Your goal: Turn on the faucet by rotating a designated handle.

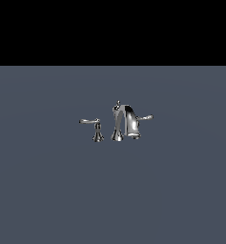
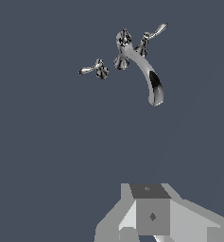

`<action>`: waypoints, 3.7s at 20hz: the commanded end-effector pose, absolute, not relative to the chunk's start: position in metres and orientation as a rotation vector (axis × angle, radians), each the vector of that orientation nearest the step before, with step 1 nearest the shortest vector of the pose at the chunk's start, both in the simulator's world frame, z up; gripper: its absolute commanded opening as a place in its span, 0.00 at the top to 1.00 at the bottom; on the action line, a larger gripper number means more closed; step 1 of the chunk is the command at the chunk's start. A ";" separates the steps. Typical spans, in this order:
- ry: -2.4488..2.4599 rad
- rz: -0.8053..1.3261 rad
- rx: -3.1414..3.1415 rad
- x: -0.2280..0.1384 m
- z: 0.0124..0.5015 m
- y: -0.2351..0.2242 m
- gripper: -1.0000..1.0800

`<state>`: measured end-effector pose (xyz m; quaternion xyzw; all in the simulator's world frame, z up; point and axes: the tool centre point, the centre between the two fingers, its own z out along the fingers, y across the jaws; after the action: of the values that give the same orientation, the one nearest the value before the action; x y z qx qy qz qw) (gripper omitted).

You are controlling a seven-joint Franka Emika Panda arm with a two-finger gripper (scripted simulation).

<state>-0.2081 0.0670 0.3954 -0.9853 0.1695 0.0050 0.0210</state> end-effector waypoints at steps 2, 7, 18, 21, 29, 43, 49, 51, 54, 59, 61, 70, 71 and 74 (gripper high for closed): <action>0.642 0.015 -3.033 -0.194 0.375 0.080 1.00; 0.803 0.014 -2.997 -0.172 0.346 0.096 1.00; 1.130 0.014 -2.893 -0.121 0.286 0.122 1.00; 1.210 0.013 -2.861 -0.108 0.271 0.127 1.00; 1.411 0.012 -2.772 -0.072 0.233 0.134 1.00; 1.768 0.004 -2.579 -0.005 0.162 0.131 1.00; 1.920 0.000 -2.479 0.025 0.131 0.123 1.00; 1.963 -0.001 -2.448 0.033 0.122 0.120 1.00; 2.017 -0.002 -2.407 0.043 0.111 0.116 1.00; 2.075 -0.002 -2.359 0.055 0.099 0.110 1.00; 2.088 -0.002 -2.349 0.058 0.096 0.109 1.00; 2.094 -0.001 -2.344 0.053 0.095 0.110 1.00; 2.095 -0.001 -2.343 0.050 0.095 0.111 1.00; 2.095 -0.001 -2.342 0.040 0.095 0.113 1.00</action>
<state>0.0449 0.1119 0.0950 -0.7453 0.6667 -0.0003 -0.0005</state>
